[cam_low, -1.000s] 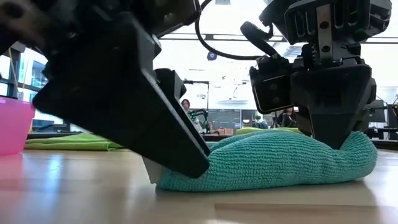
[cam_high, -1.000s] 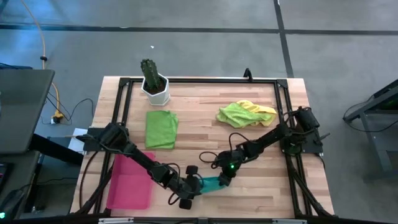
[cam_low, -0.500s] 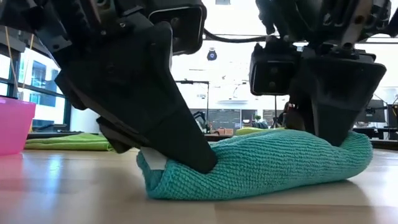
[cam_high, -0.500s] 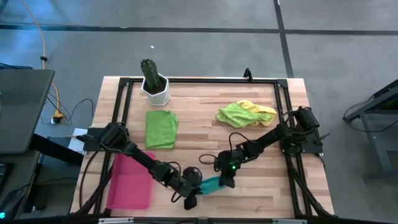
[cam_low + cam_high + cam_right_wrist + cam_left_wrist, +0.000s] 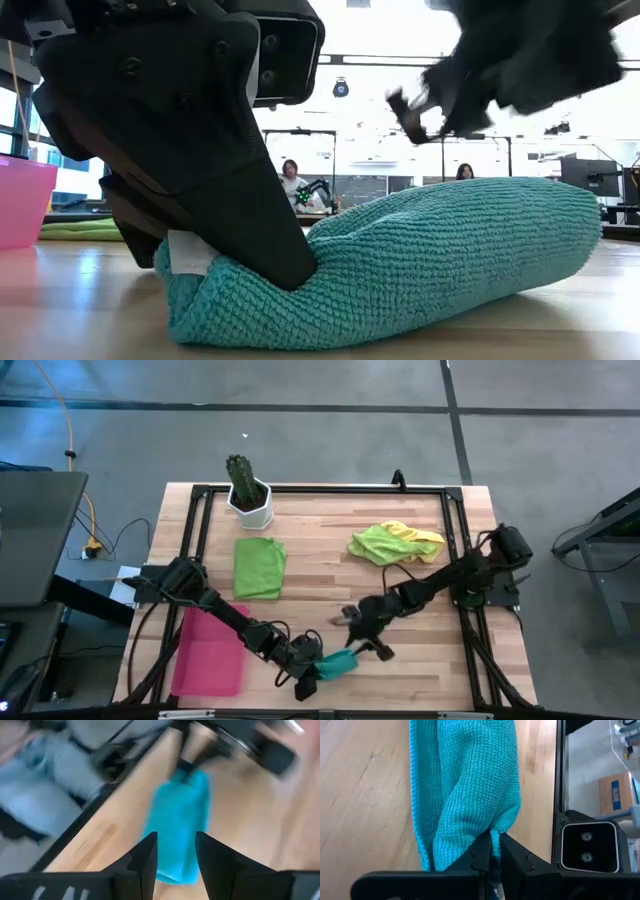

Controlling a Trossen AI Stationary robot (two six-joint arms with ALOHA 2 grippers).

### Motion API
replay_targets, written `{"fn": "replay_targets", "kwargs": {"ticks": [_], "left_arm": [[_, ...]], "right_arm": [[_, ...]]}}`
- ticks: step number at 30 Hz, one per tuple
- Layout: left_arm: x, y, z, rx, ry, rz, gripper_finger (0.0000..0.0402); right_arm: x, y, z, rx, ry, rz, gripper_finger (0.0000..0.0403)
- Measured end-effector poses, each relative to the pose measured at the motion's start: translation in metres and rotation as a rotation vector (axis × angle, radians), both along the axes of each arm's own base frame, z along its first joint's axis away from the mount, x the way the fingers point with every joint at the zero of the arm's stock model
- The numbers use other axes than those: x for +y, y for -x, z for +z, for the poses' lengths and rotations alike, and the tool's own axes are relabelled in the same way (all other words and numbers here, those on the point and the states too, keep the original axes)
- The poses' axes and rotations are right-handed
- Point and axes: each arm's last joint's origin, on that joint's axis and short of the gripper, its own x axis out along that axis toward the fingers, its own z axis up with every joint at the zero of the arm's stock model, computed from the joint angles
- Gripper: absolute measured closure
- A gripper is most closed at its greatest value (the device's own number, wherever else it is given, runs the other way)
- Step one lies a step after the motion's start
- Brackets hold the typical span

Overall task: Roll microfiber towels into tight, uniform cylinder then place into a basket
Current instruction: Roll the blue towel

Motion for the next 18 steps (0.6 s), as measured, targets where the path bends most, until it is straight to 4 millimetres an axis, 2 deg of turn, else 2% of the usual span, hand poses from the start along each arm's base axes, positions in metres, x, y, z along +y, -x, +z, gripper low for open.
{"fn": "replay_targets", "kwargs": {"ticks": [5, 10, 18], "left_arm": [[0.002, -0.001, 0.000, 0.005, 0.014, 0.024, 0.0386], [0.006, -0.003, 0.000, 0.009, 0.028, 0.023, 0.0385], [0.012, -0.006, 0.000, 0.011, 0.044, 0.027, 0.0385]], "right_arm": [[0.029, 0.013, 0.006, -0.180, 0.191, 0.095, 0.0279], [0.049, 0.022, -0.007, -0.217, 0.356, 0.055, 0.0279], [0.056, 0.022, -0.028, -0.094, 0.305, -0.063, 0.0279]]}}
